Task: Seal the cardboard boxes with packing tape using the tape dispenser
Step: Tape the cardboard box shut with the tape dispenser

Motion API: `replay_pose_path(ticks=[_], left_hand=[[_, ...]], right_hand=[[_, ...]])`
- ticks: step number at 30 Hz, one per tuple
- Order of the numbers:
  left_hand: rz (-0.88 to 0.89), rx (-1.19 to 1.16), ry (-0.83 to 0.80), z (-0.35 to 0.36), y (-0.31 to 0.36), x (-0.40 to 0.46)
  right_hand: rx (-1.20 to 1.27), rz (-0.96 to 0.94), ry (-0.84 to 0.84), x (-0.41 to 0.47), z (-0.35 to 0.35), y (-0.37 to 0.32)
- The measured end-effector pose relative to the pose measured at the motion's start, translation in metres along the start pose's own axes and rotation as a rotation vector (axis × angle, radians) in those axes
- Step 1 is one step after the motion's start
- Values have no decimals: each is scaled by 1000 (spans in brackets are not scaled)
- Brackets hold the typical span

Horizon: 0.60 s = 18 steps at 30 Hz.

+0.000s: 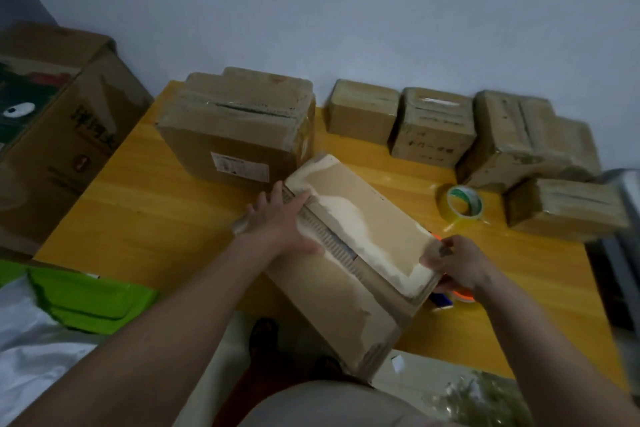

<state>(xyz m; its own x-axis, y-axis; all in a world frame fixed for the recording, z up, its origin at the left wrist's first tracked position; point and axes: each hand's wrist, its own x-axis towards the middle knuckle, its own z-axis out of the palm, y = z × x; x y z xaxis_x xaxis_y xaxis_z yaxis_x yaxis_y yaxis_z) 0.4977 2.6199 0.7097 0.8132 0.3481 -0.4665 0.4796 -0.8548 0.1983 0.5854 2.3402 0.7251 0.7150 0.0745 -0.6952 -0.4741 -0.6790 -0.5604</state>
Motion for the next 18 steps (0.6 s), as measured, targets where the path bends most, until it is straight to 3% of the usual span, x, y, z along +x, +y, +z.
replay_pose_path(ticks=[5,8,12,18], left_hand=[[-30,-42,31,-9,-10,7],[-104,-134,61,-13,-28,9],[-222,-190,162,-6,-56,4],[-327,-320,274,-21,-107,15]], right_hand=[[105,-62,214,10,16,-12],[33,-181,315,20,37,-33],[8,-361,191,30,68,-70],[29,-407,34,48,112,-119]])
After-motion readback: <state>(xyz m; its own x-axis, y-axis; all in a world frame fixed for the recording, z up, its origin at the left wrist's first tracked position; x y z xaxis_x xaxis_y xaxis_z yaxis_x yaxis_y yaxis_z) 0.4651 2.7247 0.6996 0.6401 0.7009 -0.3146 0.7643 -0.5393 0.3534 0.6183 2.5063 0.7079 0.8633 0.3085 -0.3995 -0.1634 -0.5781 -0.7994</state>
